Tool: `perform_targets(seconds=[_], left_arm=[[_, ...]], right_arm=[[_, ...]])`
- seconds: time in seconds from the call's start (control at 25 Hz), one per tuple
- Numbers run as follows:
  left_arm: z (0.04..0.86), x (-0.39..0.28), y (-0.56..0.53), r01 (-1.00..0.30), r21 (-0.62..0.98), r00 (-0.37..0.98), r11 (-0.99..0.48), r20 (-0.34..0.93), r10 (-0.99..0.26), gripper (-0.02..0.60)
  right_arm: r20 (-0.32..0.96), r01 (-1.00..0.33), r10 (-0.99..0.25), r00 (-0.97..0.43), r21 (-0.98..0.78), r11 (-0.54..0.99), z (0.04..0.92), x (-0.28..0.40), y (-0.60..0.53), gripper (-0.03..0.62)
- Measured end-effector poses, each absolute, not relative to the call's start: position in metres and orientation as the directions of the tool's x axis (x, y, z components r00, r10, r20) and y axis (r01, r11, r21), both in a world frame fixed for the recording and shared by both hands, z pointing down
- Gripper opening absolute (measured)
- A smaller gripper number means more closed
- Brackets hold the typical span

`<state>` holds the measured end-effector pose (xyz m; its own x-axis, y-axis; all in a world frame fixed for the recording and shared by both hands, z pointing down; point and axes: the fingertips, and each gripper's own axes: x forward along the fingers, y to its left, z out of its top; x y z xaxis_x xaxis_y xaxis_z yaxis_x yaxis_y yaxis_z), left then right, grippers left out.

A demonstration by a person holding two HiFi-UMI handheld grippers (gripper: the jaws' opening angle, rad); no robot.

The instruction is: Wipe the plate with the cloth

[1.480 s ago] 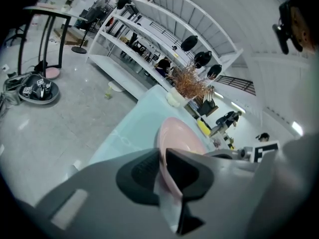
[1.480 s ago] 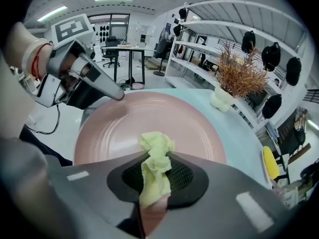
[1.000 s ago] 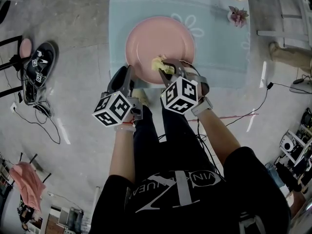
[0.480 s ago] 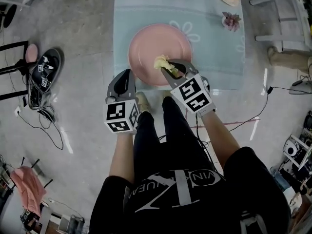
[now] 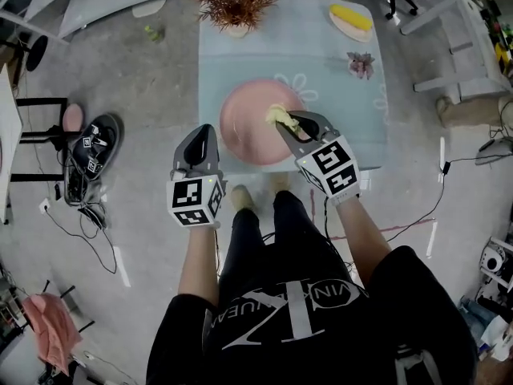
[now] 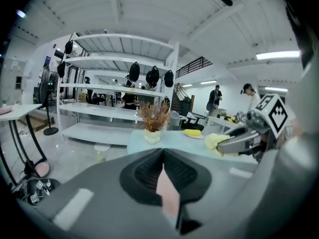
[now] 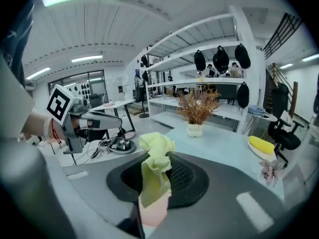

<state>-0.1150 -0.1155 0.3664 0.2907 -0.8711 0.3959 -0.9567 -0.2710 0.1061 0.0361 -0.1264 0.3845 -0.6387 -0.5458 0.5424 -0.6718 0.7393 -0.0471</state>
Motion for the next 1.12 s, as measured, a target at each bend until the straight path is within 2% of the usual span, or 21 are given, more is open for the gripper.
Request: perform_targets(seconds=[0.48, 1.12], left_arm=[[0.270, -0.133, -0.129, -0.965, 0.076, 0.263, -0.252, 0.249, -0.932, 0.000], [0.169, -0.144, -0.126, -0.974, 0.032, 0.224, -0.223, 0.065, -0.972, 0.000]], right_arm=[[0.404, -0.748, -0.666, -0.627, -0.076, 0.659, 0.296, 0.073, -0.146, 0.086], [0.182, -0.778, -0.764, -0.618, -0.003, 0.628, 0.187, 0.100, -0.154, 0.086]])
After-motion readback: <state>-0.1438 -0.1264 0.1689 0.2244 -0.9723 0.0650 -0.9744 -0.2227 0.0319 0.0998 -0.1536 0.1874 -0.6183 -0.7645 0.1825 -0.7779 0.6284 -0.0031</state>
